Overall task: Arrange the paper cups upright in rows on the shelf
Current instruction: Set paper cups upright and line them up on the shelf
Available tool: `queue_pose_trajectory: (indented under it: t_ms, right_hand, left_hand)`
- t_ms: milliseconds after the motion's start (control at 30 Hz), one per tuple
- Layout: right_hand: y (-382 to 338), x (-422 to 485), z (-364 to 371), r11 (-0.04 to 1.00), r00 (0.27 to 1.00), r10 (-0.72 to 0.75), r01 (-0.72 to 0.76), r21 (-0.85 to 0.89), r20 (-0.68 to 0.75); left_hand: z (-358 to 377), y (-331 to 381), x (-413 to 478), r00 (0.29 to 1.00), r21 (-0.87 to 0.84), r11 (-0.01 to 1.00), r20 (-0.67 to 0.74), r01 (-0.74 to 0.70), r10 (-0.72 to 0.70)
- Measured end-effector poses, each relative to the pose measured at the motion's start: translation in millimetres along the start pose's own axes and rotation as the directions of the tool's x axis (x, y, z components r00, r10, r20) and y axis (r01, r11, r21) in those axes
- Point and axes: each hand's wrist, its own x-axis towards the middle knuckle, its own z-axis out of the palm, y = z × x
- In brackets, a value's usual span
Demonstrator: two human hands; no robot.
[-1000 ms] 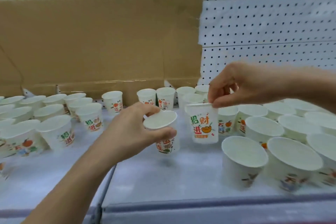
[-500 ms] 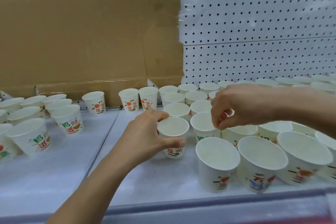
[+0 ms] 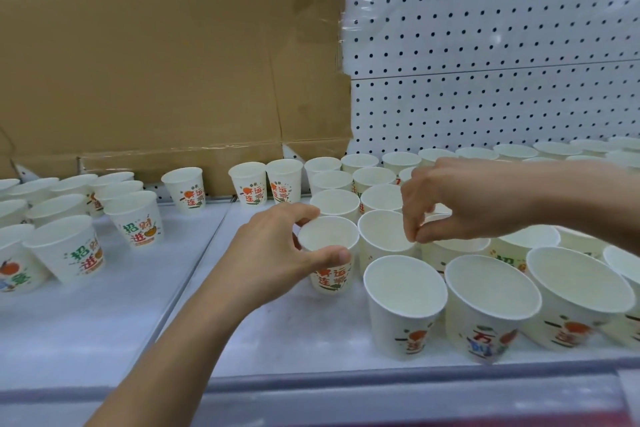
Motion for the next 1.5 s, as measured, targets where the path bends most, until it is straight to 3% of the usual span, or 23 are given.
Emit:
queue_pose_trajectory:
  t_ms: [333,433,567,767,1000,1267,1400,1500]
  right_hand:
    - [-1.9,-7.1,0.1,0.990,0.999,0.016,-0.009,0.142,-0.048]
    - [-4.0,-10.9,-3.4,0.976,0.989,0.018,0.015,0.217,-0.149]
    - [-18.1,-23.6,-6.3,0.940,0.987,-0.027,0.079,0.333,-0.156]
    - [-32.6,-30.3,12.2,0.946,0.992,-0.088,0.112,0.305,-0.091]
    - [-34.2,-29.6,10.7,0.963,0.990,-0.098,0.120,0.242,-0.101]
    - [-66.3,34.2,-25.9,0.972,0.966,-0.098,0.145,0.186,-0.239]
    - [-85.9,115.2,-35.0,0.990,0.981,-0.086,0.103,0.094,-0.173]
    - [-104.7,175.4,-29.1,0.990,0.992,-0.075,0.087,0.114,-0.099]
  left_hand:
    - [2.9,2.9,-3.8,0.999,-0.027,0.999,-0.010,0.039,-0.039]
    - [4.9,3.1,-9.2,0.989,0.026,1.000,-0.145,-0.003,0.007]
    - [12.3,11.0,-32.4,0.939,-0.176,0.962,-0.310,-0.210,0.148]
    - [38.2,17.7,-56.1,0.975,-0.383,0.903,-0.172,-0.196,0.138]
    - [41.4,21.2,-62.4,0.981,-0.425,0.886,-0.129,-0.186,0.144]
    - [-13.1,-30.1,-58.8,0.970,-0.247,0.958,-0.222,-0.149,0.093]
    - [-58.4,-96.0,-35.6,0.941,-0.013,0.999,-0.336,-0.036,0.030]
    - [-93.1,-150.7,-24.4,0.908,0.235,0.963,-0.419,0.131,-0.021]
